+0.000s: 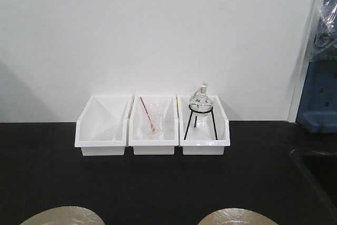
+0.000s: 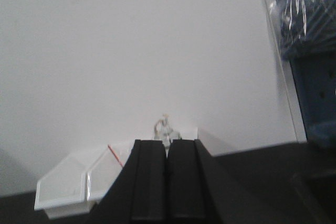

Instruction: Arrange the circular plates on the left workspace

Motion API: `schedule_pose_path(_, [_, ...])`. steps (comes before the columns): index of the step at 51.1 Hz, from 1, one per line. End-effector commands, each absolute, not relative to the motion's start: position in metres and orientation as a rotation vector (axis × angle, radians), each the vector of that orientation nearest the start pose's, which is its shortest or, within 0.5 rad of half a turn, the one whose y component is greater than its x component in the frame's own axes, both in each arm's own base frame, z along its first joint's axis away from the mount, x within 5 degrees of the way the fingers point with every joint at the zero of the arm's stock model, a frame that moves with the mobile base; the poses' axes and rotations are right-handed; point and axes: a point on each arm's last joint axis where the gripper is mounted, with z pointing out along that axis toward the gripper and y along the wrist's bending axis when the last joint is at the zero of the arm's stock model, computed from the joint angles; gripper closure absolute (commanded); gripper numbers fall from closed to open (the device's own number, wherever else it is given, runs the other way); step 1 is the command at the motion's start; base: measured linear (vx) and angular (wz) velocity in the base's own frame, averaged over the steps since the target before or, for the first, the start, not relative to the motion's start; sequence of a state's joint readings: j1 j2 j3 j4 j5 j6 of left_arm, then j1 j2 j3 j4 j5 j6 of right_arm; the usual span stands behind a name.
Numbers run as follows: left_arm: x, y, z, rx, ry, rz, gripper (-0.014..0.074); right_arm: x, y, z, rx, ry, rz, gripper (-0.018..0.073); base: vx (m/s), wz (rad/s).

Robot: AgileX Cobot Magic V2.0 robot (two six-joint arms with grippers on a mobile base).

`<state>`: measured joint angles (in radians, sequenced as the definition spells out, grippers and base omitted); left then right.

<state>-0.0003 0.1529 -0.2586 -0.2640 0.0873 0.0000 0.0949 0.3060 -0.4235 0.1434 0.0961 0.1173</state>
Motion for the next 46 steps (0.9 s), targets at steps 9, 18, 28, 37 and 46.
schedule_pose_path(9, [0.133,-0.011,0.331,-0.286,1.785,-0.407,0.0596,0.175,0.030,0.361,0.178,1.971,0.448,0.0561,0.00,0.00])
schedule_pose_path(18, [0.189,-0.032,0.327,-0.163,2.073,-0.592,0.0596,0.244,0.070,0.344,-0.083,2.298,0.810,0.0561,0.00,0.00])
schedule_pose_path(28, [0.227,-0.051,0.312,-0.065,2.155,-0.944,0.0596,0.296,0.098,0.315,-0.189,2.332,1.288,0.0561,0.00,0.00])
schedule_pose_path(37, [0.237,-0.006,0.296,-0.227,2.195,-0.992,0.0596,0.314,0.071,0.294,-0.100,2.333,1.402,0.0561,0.00,0.00])
schedule_pose_path(46, [0.229,0.045,0.294,-0.435,2.160,-0.933,0.0596,0.313,0.018,0.306,0.045,2.263,1.311,0.0561,0.00,0.00])
